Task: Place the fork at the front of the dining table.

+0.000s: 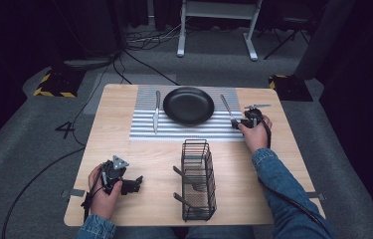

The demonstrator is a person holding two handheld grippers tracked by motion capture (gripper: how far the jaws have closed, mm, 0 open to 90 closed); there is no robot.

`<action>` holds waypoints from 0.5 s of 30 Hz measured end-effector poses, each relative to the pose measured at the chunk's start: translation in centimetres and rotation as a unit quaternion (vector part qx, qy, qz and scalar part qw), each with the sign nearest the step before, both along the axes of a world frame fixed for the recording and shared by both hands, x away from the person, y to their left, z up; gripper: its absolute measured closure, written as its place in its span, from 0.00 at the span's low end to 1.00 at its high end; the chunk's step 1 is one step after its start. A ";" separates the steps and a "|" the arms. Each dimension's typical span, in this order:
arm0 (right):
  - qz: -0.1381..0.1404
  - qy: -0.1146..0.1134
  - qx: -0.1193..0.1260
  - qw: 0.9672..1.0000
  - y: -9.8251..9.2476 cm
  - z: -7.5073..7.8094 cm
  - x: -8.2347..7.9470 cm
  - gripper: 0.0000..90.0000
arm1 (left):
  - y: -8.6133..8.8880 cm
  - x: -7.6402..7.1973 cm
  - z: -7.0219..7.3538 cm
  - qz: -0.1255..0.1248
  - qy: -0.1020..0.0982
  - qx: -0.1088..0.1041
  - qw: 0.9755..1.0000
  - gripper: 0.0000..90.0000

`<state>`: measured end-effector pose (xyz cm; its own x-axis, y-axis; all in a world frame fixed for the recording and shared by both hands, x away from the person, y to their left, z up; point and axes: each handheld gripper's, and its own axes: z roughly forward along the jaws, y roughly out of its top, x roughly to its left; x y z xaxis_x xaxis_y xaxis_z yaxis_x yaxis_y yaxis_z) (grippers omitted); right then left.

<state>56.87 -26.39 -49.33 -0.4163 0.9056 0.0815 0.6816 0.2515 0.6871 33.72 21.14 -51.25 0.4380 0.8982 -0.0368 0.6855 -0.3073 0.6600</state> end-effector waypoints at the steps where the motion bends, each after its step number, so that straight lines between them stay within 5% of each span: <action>1: 0.000 0.000 0.000 1.000 0.0 0.0 0.0 0.58 | 0.0 0.0 0.0 0.000 0.000 0.000 1.000 0.00; 4: 0.006 0.006 0.010 1.000 0.1 0.1 -0.1 0.69 | 0.0 0.0 0.0 0.000 0.000 0.000 1.000 0.00; 15: 0.025 0.005 0.008 1.000 1.6 0.1 -0.9 0.69 | 0.0 0.0 0.0 0.000 0.000 0.000 1.000 0.00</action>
<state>55.95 -24.78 -49.28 -0.4595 0.8825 0.1005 0.6753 0.2736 0.6849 33.72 21.14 -51.26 0.4376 0.8984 -0.0368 0.6854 -0.3069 0.6603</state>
